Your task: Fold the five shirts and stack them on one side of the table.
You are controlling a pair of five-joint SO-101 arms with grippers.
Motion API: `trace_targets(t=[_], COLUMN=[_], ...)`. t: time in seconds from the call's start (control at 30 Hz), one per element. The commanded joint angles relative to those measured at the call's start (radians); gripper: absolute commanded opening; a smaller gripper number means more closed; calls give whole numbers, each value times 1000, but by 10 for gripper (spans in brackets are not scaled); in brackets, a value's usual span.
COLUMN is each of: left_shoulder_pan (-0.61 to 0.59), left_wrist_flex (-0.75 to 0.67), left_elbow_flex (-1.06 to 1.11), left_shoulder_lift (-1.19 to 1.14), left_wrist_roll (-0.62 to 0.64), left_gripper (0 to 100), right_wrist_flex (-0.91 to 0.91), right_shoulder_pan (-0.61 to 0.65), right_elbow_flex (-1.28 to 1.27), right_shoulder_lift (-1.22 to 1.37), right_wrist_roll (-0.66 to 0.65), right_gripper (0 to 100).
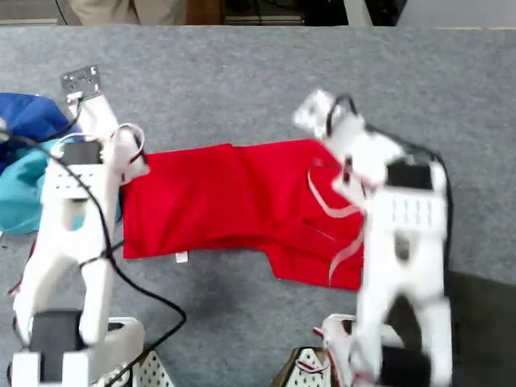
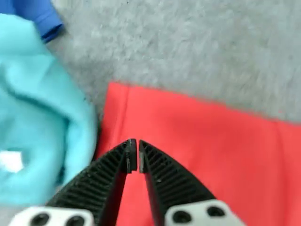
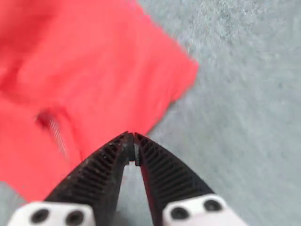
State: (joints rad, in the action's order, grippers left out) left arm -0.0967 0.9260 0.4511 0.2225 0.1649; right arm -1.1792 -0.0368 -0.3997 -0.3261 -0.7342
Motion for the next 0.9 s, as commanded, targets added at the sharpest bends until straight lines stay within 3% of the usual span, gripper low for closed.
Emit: trace_targets(t=[0.0,0.2,0.37,0.6,0.87], left_shoulder_pan=[5,2,-32,-132,-137], left_wrist_flex=[-120,-118,-83,103,304], left_elbow_flex=[-32,-153,-256,-466,-675], left_shoulder_lift=[-127,-404,-558,-688,-769], left_wrist_roll=[49,61,55,55,54], left_gripper=[19,19,19,19,19], right_wrist_flex=[78,144,123,-29,-43], right_shoulder_pan=[27,25,-1,-42,-84], right_elbow_flex=[228,526,753,990,1023], right_shoulder_lift=[317,740,1030,1152,1159], right_wrist_roll=[117,229,221,190,181], right_gripper=[5,5,5,5,5])
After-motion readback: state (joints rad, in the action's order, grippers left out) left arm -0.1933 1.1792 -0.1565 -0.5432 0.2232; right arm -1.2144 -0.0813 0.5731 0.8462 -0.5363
